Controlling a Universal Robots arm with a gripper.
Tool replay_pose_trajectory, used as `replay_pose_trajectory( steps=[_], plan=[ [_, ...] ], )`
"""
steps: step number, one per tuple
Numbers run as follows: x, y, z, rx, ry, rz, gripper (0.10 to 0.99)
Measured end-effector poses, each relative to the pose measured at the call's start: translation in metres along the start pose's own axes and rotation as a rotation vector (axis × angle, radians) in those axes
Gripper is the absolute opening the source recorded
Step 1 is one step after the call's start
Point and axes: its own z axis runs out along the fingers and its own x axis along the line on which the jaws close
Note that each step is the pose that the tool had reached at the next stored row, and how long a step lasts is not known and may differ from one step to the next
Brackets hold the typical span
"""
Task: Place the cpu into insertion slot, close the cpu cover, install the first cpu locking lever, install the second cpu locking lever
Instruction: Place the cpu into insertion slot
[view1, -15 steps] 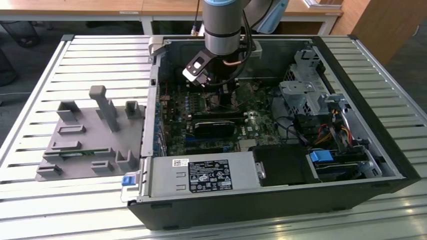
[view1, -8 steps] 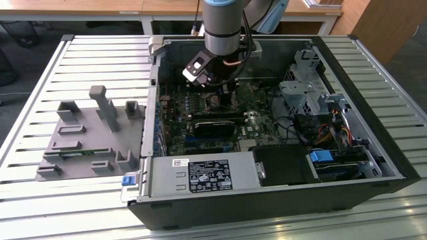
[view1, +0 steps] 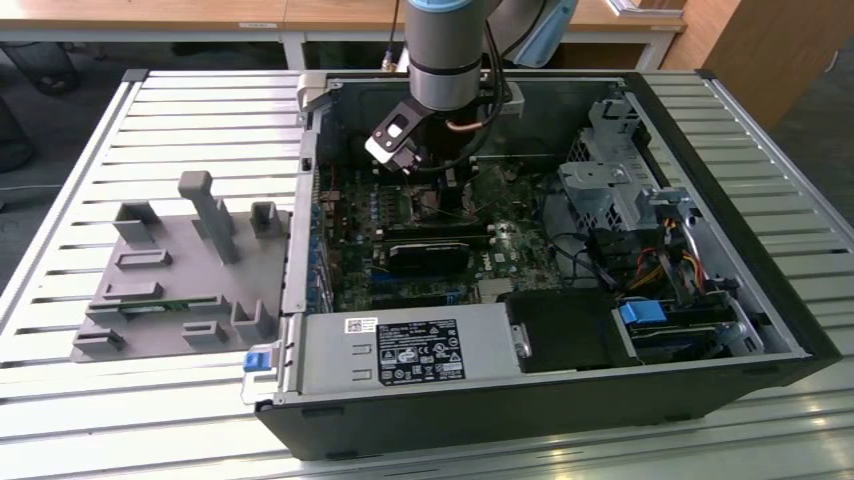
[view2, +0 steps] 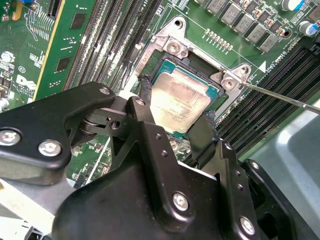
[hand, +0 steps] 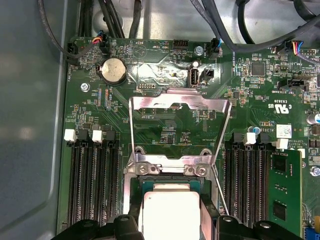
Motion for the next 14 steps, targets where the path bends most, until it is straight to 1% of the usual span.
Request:
replay_pose_trajectory(
  steps=[6, 7, 12, 14],
  plan=[
    [0.0000, 0.0000, 0.0003, 0.000, 0.0002, 0.000, 0.549],
    [0.0000, 0.0000, 0.0003, 0.000, 0.0001, 0.000, 0.612],
    [0.0000, 0.0000, 0.0003, 0.000, 0.0000, 0.000, 0.612],
    [0.0000, 0.0001, -0.0011, 0.000, 0.0001, 0.000, 0.612]
  ],
)
